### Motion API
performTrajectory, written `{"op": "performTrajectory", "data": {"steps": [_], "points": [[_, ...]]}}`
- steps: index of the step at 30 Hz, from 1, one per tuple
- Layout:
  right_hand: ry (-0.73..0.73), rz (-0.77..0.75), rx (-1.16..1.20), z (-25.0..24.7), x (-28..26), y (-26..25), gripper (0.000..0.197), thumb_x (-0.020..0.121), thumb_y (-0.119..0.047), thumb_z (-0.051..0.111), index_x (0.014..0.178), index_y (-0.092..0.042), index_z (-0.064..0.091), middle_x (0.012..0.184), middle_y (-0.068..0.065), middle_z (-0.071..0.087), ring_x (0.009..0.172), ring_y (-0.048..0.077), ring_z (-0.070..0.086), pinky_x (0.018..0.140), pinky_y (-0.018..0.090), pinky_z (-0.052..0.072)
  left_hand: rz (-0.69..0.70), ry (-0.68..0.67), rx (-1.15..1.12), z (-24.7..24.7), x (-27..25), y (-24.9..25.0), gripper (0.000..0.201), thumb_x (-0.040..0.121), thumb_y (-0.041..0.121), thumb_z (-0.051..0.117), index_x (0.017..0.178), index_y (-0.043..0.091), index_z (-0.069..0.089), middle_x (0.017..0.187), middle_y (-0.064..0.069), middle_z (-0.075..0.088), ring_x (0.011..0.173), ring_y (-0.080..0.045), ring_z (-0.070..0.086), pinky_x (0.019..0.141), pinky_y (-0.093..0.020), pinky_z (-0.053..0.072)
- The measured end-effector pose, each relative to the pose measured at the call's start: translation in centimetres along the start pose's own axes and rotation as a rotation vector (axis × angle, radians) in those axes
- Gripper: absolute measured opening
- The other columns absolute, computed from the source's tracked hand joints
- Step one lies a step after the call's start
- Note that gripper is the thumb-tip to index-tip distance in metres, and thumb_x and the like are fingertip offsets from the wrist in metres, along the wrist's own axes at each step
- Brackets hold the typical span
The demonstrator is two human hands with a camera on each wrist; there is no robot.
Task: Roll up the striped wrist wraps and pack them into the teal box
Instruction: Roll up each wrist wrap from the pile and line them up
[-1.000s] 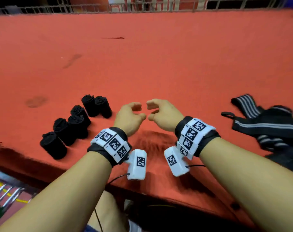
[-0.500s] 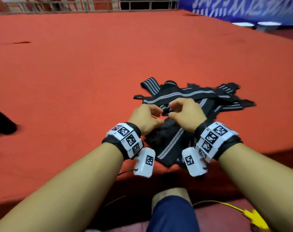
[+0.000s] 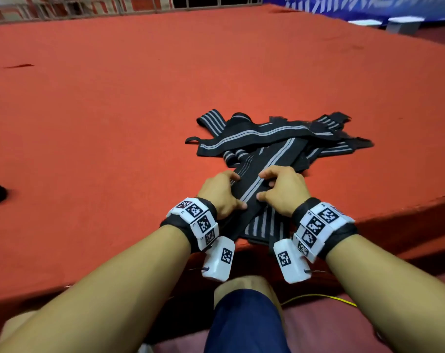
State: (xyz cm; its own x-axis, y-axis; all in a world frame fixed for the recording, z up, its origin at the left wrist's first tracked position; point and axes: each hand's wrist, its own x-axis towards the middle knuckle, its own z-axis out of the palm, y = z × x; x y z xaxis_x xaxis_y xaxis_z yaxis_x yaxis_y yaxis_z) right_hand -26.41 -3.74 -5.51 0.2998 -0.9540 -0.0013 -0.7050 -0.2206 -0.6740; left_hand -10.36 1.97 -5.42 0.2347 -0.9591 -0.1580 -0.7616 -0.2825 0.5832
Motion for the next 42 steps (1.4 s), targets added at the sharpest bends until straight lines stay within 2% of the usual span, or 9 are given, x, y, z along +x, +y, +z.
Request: {"op": "performTrajectory", "data": {"steps": [5, 10, 13, 16, 21, 26, 30, 36, 42], "points": [[0.162, -0.077, 0.065, -0.2, 0.0, -0.5, 0.047, 0.077, -0.009, 0.073, 0.123, -0.016, 0.065, 0.13, 0.006, 0.053, 0.117, 0.026, 0.058, 0.105, 0.033, 0.044, 0.129, 0.084, -0.248, -1.3, 0.1, -0.1, 0.064, 0.077, 0.01, 0.084, 0.134, 0.024, 0.059, 0.122, 0.001, 0.07, 0.114, -0.017, 0.065, 0.107, -0.037, 0.048], [0.174, -0.103, 0.006, -1.2, 0.0, -0.4, 0.066, 0.074, 0.002, 0.061, 0.134, -0.023, 0.058, 0.139, 0.002, 0.045, 0.126, 0.029, 0.041, 0.1, 0.018, 0.024, 0.351, 0.182, -0.474, -3.1, -1.0, 1.1, 0.054, 0.076, -0.017, 0.07, 0.106, 0.027, 0.065, 0.099, 0.013, 0.07, 0.094, 0.003, 0.064, 0.093, -0.021, 0.049], [0.311, -0.157, 0.121, -1.6, 0.2, -0.4, 0.052, 0.075, 0.003, 0.054, 0.118, -0.021, 0.069, 0.126, 0.002, 0.06, 0.118, 0.031, 0.053, 0.102, 0.026, 0.037, 0.414, 0.173, -0.563, -3.9, -1.6, 1.7, 0.036, 0.08, -0.015, 0.068, 0.091, 0.019, 0.069, 0.084, 0.007, 0.069, 0.078, 0.0, 0.062, 0.077, -0.02, 0.051], [0.442, -0.201, 0.283, -2.3, -0.3, -1.1, 0.039, 0.075, 0.003, 0.052, 0.1, -0.019, 0.073, 0.094, 0.0, 0.072, 0.094, 0.026, 0.064, 0.085, 0.035, 0.051, 0.393, 0.248, -0.497, -4.0, -1.1, 1.6, 0.027, 0.079, -0.003, 0.077, 0.1, 0.014, 0.072, 0.102, -0.006, 0.069, 0.09, -0.01, 0.063, 0.086, -0.03, 0.051], [0.249, -0.297, 0.509, -1.7, -0.9, -1.6, 0.035, 0.084, 0.005, 0.058, 0.105, -0.017, 0.076, 0.1, -0.008, 0.076, 0.098, 0.008, 0.069, 0.091, 0.036, 0.056, 0.404, 0.209, -0.422, -2.9, -0.6, 1.5, 0.075, 0.072, 0.003, 0.085, 0.133, 0.034, 0.053, 0.132, 0.008, 0.061, 0.113, -0.002, 0.059, 0.096, -0.019, 0.047], [0.02, -0.286, 0.569, -1.3, -0.4, 0.0, 0.02, 0.087, -0.001, 0.065, 0.091, -0.019, 0.073, 0.09, 0.001, 0.076, 0.087, 0.017, 0.07, 0.082, 0.041, 0.059, 0.306, 0.112, -0.354, -2.1, 0.0, 0.3, 0.031, 0.071, 0.023, 0.081, 0.1, 0.03, 0.073, 0.103, 0.012, 0.077, 0.102, -0.008, 0.07, 0.098, -0.047, 0.053], [0.151, -0.141, 0.474, -1.3, 1.1, 1.5, 0.042, 0.072, 0.012, 0.061, 0.081, -0.029, 0.068, 0.089, -0.002, 0.074, 0.089, 0.016, 0.07, 0.086, 0.037, 0.056, 0.187, 0.073, -0.35, -2.0, 0.2, -1.1, 0.03, 0.07, 0.024, 0.078, 0.1, 0.028, 0.074, 0.099, 0.012, 0.077, 0.1, -0.01, 0.071, 0.096, -0.046, 0.055], [0.356, 0.179, 0.345, -2.2, 4.6, 3.3, 0.024, 0.079, -0.015, 0.076, 0.099, -0.023, 0.066, 0.118, 0.009, 0.063, 0.117, 0.027, 0.059, 0.106, 0.037, 0.045, 0.049, 0.24, -0.326, -3.1, 1.6, -1.9, 0.026, 0.071, 0.009, 0.064, 0.085, 0.031, 0.067, 0.082, 0.012, 0.073, 0.083, -0.015, 0.069, 0.075, -0.031, 0.054], [0.387, 0.362, 0.483, -3.3, 7.3, 5.0, 0.039, 0.077, -0.028, 0.082, 0.11, -0.019, 0.064, 0.132, 0.013, 0.051, 0.121, 0.029, 0.054, 0.107, 0.037, 0.044, -0.062, 0.491, -0.386, -4.0, 3.7, -1.6, 0.036, 0.085, 0.011, 0.064, 0.117, 0.025, 0.057, 0.122, 0.005, 0.064, 0.108, -0.018, 0.062, 0.097, -0.037, 0.05]]}}
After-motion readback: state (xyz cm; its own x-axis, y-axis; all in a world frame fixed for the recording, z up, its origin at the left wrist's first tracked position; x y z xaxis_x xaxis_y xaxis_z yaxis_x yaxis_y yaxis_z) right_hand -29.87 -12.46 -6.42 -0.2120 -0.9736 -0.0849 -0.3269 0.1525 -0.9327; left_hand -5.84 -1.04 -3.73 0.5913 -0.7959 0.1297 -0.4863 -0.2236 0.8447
